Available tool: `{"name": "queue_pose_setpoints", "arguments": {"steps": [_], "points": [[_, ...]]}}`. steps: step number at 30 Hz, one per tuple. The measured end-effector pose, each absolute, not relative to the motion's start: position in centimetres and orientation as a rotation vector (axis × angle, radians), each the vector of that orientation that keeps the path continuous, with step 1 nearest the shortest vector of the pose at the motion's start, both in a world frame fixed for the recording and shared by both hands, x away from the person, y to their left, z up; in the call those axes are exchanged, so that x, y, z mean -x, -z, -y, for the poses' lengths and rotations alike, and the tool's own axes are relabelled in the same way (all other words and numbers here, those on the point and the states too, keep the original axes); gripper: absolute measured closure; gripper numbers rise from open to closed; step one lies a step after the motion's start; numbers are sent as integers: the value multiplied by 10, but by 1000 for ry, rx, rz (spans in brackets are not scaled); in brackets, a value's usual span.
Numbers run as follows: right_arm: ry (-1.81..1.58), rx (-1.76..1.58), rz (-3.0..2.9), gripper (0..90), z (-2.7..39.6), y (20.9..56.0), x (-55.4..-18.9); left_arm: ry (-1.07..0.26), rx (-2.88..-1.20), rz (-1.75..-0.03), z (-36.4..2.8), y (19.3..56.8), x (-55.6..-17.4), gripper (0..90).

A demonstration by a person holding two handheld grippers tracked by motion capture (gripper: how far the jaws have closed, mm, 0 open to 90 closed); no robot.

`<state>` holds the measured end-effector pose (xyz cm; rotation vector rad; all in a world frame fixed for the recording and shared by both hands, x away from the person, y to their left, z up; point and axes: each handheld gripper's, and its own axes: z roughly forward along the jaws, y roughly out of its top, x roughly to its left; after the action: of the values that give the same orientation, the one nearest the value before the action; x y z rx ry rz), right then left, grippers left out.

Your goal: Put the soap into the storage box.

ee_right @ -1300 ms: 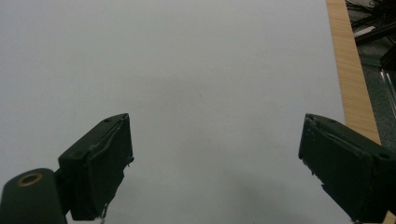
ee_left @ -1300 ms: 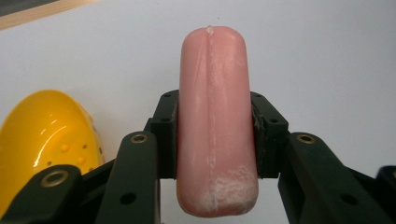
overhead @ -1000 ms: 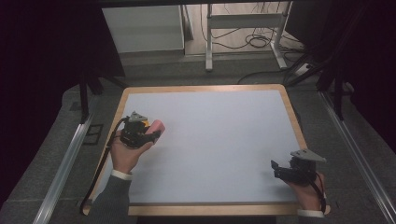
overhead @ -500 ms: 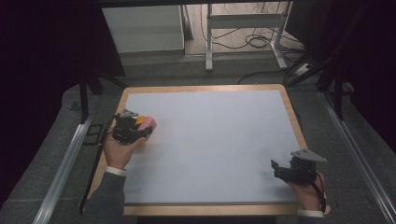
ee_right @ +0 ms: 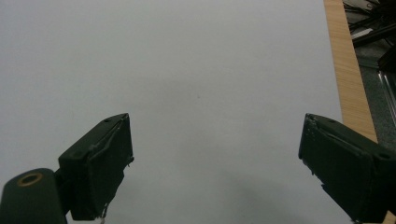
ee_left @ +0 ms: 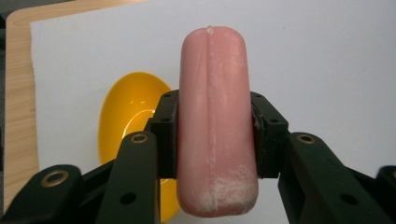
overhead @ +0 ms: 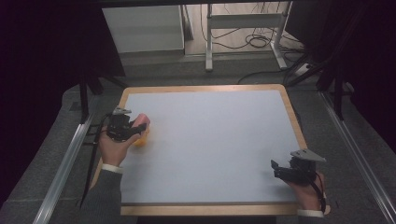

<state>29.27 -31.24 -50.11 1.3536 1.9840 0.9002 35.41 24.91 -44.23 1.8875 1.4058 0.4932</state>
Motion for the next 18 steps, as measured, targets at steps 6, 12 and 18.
{"name": "queue_pose_setpoints", "arguments": {"steps": [6,12,18], "points": [[-905,-1353,-1980,96,314,500,-292,-512,-1865,-1444,-259,446,-358,604],[-899,-1352,-1981,96,313,501,-292,-527,-1848,-1482,-267,451,-365,604],[-895,-1351,-1983,96,313,501,-292,-527,-1857,-1501,-268,457,-372,604]]}}
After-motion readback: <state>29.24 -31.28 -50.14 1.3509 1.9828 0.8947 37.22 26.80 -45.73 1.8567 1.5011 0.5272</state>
